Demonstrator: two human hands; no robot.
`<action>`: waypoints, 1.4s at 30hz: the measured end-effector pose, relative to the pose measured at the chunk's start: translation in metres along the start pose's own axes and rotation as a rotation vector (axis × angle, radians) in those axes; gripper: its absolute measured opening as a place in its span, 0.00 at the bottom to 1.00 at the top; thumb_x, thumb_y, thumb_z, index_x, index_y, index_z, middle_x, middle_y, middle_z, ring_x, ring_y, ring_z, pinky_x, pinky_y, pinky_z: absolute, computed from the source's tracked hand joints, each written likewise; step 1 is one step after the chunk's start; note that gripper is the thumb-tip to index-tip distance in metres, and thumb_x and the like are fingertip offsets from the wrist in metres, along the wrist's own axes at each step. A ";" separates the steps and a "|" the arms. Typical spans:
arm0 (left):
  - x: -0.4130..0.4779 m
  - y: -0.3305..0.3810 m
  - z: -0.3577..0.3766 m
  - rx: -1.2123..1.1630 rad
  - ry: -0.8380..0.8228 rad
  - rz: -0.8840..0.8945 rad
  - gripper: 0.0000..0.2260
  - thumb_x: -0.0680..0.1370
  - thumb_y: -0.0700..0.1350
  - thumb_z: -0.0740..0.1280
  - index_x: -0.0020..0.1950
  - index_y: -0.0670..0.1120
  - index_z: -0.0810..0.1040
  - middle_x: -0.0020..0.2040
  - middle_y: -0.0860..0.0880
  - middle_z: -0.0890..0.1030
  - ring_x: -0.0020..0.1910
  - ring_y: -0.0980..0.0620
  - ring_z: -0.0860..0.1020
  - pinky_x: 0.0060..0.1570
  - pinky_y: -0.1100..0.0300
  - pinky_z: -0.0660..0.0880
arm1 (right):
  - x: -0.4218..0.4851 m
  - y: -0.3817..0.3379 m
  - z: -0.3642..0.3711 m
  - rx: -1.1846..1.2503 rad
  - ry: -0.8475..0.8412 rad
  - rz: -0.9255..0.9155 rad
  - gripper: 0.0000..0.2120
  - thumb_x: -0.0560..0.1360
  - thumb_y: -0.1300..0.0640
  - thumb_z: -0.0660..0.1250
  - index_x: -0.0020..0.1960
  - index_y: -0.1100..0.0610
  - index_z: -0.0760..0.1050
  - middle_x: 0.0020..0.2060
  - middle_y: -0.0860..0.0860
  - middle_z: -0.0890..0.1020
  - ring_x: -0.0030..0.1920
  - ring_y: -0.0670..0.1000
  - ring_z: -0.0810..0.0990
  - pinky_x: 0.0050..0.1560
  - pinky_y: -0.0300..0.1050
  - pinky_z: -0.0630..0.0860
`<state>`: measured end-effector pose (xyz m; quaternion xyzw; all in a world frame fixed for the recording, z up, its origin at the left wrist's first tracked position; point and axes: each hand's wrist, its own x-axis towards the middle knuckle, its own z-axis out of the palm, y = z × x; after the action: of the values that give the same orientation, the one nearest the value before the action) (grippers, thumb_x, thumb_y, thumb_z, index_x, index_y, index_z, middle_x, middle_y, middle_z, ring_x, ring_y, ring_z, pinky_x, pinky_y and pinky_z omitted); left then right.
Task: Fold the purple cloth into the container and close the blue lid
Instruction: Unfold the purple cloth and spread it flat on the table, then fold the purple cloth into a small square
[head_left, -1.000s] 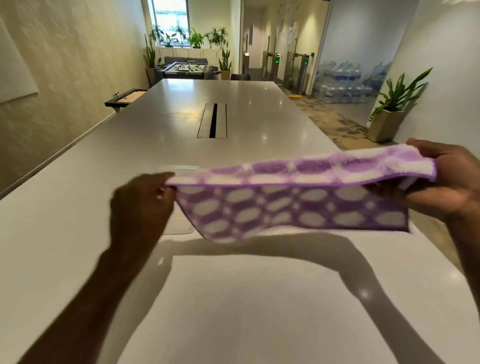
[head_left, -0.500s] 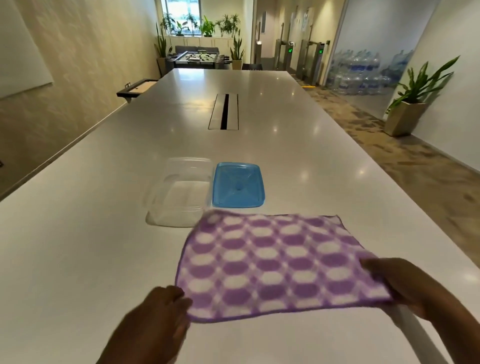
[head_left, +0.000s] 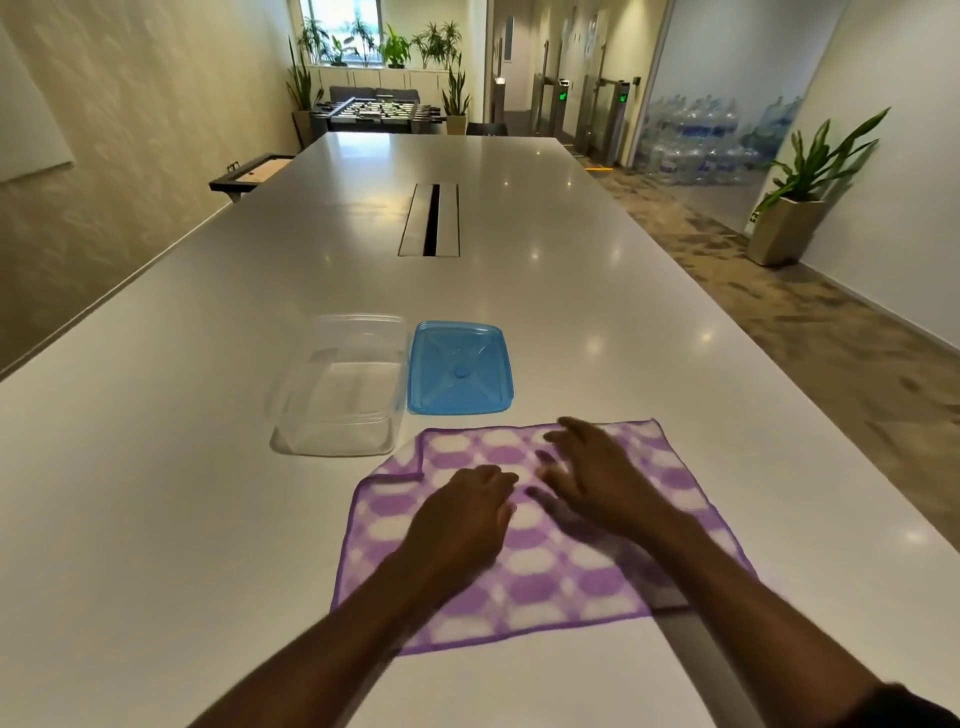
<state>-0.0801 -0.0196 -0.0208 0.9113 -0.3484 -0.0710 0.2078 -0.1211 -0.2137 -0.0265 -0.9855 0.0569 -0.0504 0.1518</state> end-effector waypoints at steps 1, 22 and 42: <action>0.006 -0.005 0.011 0.046 -0.031 0.000 0.21 0.81 0.55 0.56 0.73 0.54 0.63 0.75 0.50 0.66 0.72 0.51 0.64 0.71 0.55 0.62 | 0.003 0.003 0.014 -0.045 -0.060 -0.012 0.31 0.78 0.37 0.54 0.75 0.53 0.61 0.76 0.56 0.61 0.76 0.55 0.58 0.74 0.52 0.56; 0.000 -0.032 0.016 0.088 0.200 0.007 0.20 0.79 0.54 0.58 0.70 0.50 0.69 0.70 0.47 0.73 0.68 0.49 0.70 0.67 0.55 0.67 | 0.015 0.036 0.013 -0.052 -0.267 -0.150 0.49 0.63 0.19 0.52 0.78 0.42 0.48 0.78 0.44 0.46 0.78 0.46 0.42 0.77 0.53 0.41; 0.016 -0.052 0.027 0.138 0.221 -0.056 0.36 0.75 0.69 0.44 0.76 0.49 0.60 0.78 0.44 0.56 0.77 0.45 0.53 0.74 0.50 0.47 | -0.013 0.052 0.023 -0.151 -0.117 -0.022 0.43 0.70 0.24 0.37 0.78 0.47 0.43 0.79 0.49 0.43 0.78 0.50 0.39 0.74 0.58 0.34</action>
<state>-0.0440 -0.0042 -0.0678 0.9351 -0.3016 0.0482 0.1799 -0.1366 -0.2542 -0.0647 -0.9960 0.0408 0.0098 0.0794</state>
